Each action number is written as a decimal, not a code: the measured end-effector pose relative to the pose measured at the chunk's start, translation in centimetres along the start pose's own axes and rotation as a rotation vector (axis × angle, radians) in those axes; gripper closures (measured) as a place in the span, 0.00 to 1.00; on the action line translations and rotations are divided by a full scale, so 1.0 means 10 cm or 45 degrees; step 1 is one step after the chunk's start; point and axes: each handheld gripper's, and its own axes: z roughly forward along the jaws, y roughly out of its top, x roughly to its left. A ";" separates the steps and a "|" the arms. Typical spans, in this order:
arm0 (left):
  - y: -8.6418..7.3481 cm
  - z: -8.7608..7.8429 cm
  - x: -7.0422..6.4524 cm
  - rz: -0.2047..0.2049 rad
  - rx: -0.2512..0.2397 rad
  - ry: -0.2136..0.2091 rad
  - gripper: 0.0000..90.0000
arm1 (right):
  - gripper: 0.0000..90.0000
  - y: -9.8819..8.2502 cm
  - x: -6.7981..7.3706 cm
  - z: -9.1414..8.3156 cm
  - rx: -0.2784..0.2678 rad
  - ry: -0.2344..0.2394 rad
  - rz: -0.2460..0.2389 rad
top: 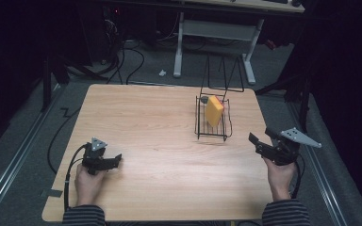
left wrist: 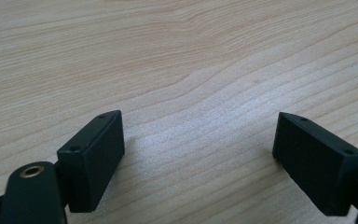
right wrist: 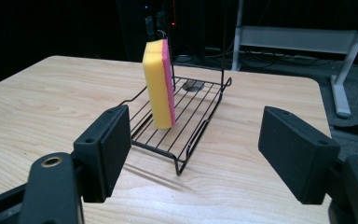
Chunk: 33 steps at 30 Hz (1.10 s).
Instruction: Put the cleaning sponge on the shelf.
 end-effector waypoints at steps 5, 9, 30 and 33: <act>0.00 0.00 0.00 0.000 0.000 0.000 0.19 | 0.29 -0.08 -0.01 0.02 0.011 0.000 0.007; 0.00 0.00 0.00 0.000 0.000 0.001 0.19 | 0.29 -0.13 -0.01 0.04 0.022 0.002 0.017; 0.00 0.00 0.00 0.000 0.000 0.001 0.19 | 0.30 -0.38 0.05 0.25 0.099 0.011 0.012; 0.00 0.00 0.00 0.000 0.000 0.001 0.19 | 0.31 -0.41 0.06 0.30 0.110 0.015 0.016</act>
